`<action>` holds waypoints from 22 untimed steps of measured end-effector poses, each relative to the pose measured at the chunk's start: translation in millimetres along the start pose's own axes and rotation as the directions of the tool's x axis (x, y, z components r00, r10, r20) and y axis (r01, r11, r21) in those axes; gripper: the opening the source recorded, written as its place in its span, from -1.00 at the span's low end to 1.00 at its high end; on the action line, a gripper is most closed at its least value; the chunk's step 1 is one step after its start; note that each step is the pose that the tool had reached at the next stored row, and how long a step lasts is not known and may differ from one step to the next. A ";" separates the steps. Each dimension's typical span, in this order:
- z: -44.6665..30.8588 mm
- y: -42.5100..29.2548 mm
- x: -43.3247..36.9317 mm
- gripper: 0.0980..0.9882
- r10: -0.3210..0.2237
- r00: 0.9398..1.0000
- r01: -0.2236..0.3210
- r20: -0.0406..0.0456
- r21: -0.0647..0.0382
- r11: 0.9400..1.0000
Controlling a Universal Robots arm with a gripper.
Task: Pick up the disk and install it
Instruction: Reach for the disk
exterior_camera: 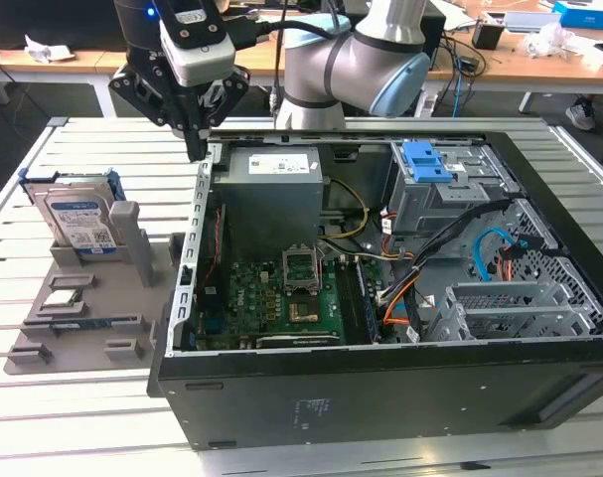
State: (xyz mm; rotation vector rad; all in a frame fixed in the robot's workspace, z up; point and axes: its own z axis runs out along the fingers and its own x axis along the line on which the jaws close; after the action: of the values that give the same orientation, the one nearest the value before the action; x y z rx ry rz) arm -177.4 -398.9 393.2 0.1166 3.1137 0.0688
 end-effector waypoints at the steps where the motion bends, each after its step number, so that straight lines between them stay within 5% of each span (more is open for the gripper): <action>1: 0.0 -0.1 1.6 -0.98 0.000 1.000 0.000 0.000 0.000 1.000; 22: 0.2 -1.5 19.9 -0.98 0.000 1.000 0.000 0.000 0.000 1.000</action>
State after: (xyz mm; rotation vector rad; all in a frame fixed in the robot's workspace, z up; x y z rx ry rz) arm -197.3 -398.8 392.5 0.1166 3.1137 0.0689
